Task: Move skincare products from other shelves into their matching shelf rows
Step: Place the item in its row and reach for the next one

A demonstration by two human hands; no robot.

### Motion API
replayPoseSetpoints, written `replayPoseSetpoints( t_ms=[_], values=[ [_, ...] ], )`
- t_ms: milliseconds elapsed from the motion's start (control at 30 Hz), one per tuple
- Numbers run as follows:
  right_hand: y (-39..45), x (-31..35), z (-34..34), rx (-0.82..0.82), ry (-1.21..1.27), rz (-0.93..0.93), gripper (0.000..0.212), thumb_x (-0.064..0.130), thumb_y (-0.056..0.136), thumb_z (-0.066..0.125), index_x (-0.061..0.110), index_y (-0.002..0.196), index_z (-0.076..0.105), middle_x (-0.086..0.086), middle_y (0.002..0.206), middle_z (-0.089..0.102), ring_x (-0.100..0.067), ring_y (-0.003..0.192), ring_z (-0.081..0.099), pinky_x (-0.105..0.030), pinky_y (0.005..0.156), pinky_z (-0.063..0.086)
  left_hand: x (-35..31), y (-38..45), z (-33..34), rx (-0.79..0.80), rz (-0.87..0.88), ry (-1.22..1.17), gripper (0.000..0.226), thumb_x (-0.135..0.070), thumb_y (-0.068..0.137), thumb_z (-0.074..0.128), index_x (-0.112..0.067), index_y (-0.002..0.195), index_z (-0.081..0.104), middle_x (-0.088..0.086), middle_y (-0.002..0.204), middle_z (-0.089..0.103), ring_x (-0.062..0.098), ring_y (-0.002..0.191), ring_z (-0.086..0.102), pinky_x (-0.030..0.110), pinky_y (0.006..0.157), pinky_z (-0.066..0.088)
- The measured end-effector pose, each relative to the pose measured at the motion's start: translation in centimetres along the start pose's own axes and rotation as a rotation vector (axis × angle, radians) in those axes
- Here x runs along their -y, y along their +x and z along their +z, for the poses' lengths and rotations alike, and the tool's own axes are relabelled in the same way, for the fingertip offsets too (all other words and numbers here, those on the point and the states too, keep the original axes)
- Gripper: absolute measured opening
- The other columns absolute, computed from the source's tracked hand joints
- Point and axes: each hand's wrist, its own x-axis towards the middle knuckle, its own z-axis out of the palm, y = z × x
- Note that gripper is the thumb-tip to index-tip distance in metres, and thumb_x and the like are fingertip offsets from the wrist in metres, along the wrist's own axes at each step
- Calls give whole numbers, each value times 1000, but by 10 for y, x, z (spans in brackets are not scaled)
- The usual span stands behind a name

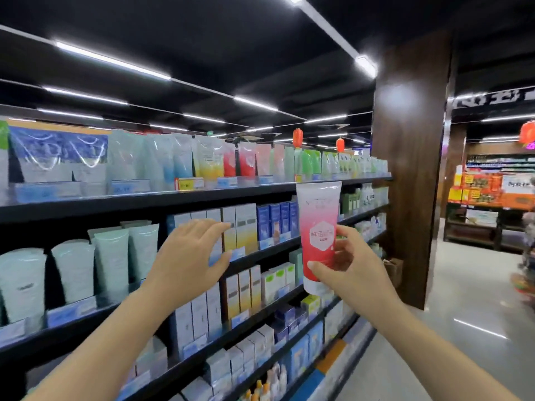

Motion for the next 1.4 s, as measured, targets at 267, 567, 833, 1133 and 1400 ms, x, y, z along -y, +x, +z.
replayPoseSetpoints(
  t_ms=[267,567,833,1133,1400],
  values=[
    [131,-43,42,-10,71,-73,62,31,74,78,38,124,42,21,103,58,6,80,61,-13,62,52,61,81,84,9,-50,144,50,-39,78,57,-10,119,62,6,113,66,26,105,61,41,93,47],
    [269,-92,68,61,166,-222,57,28,73,79,36,118,45,17,96,62,0,80,63,-17,68,52,113,158,161,73,-122,367,52,-33,76,74,-8,119,62,9,115,65,28,105,61,41,89,49],
    [378,-113,91,148,261,-367,62,28,73,79,34,123,42,18,98,60,1,83,62,-11,66,49,134,194,211,83,-229,528,64,-55,86,40,-8,125,59,6,119,63,24,108,59,40,90,49],
    [460,-101,136,117,364,-460,61,25,75,78,27,124,42,24,94,53,1,84,60,-8,63,50,146,195,239,-56,-285,547,53,-47,89,46,-6,118,63,4,103,59,24,95,52,37,84,43],
    [492,-77,203,159,358,-403,65,26,76,77,21,130,42,10,102,58,-8,89,60,-12,68,47,150,193,242,-64,-275,541,51,-47,89,49,-10,121,61,2,107,57,22,97,51,38,87,44]
  ],
)
